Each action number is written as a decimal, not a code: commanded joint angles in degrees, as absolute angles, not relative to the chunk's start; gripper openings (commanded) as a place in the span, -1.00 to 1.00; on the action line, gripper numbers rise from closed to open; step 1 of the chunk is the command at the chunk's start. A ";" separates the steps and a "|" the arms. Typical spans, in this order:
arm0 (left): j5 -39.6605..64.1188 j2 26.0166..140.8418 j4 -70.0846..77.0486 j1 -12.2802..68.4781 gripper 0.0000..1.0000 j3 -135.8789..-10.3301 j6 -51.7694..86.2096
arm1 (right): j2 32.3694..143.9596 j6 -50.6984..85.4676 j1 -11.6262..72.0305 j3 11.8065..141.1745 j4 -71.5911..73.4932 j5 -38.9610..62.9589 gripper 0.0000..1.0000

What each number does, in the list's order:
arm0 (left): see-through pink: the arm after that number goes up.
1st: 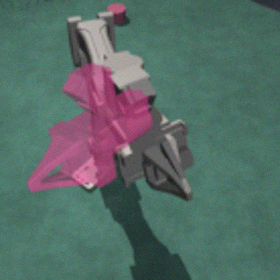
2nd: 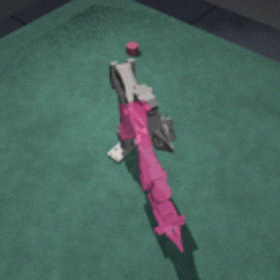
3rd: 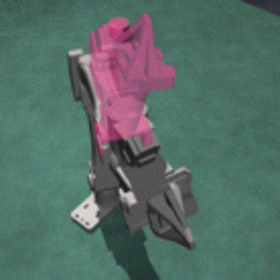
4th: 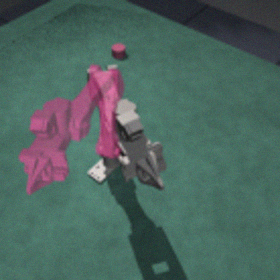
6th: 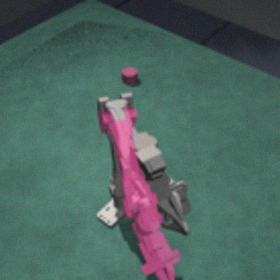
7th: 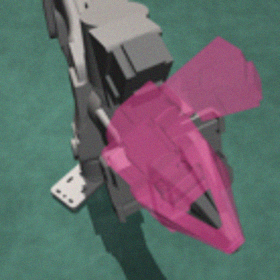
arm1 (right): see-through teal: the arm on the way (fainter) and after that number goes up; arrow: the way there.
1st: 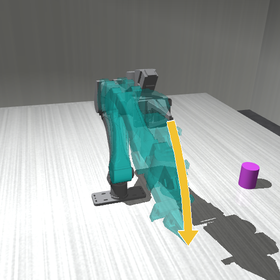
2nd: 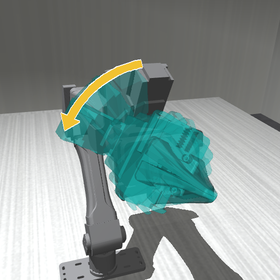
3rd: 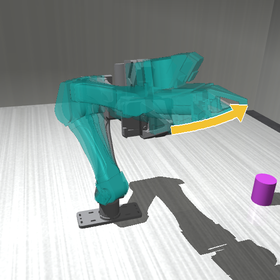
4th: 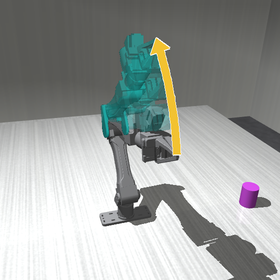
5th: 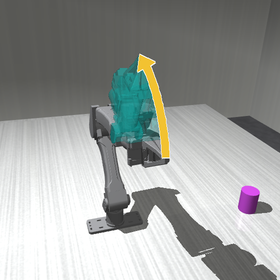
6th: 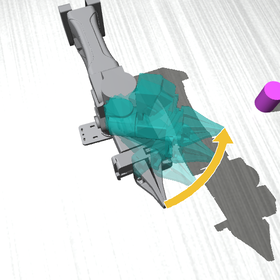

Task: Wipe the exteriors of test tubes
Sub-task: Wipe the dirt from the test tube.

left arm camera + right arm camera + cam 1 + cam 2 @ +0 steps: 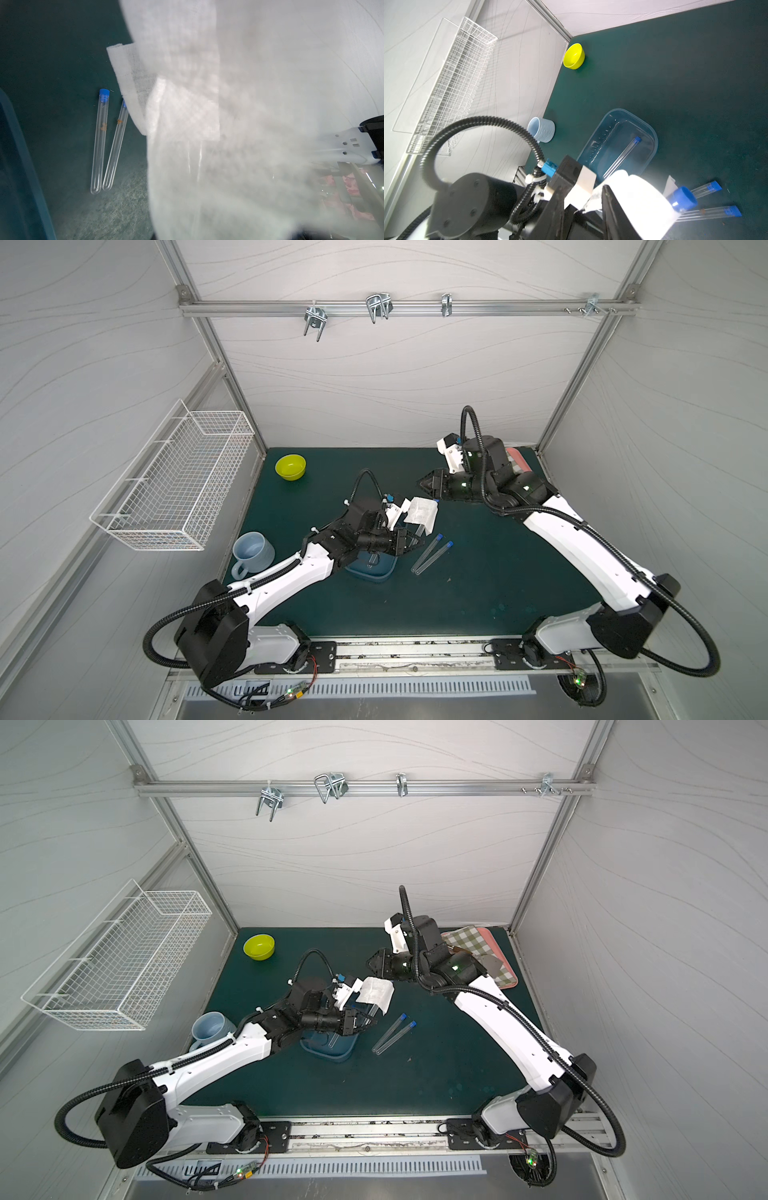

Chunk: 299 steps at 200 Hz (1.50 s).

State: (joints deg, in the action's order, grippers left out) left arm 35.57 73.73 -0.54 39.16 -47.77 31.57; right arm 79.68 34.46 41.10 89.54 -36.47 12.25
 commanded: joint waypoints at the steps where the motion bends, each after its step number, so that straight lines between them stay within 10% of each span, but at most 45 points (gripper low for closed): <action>1: 35.26 73.83 -0.09 39.19 -0.79 -48.30 31.25 | 77.36 34.17 41.37 87.56 -42.02 11.76 -0.35; 111: 32.20 72.18 -3.70 39.24 -0.79 -48.61 27.78 | 77.64 45.49 42.85 73.05 -31.87 8.20 0.20; 299: 30.02 71.07 -4.47 39.90 -0.79 -48.21 27.22 | 80.80 43.69 42.90 73.26 -27.56 8.13 0.26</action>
State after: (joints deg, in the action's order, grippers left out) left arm 31.31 71.94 -5.06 39.55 -47.77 27.77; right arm 82.98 45.01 42.68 71.75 -25.65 8.38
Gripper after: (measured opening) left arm 0.152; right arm 0.607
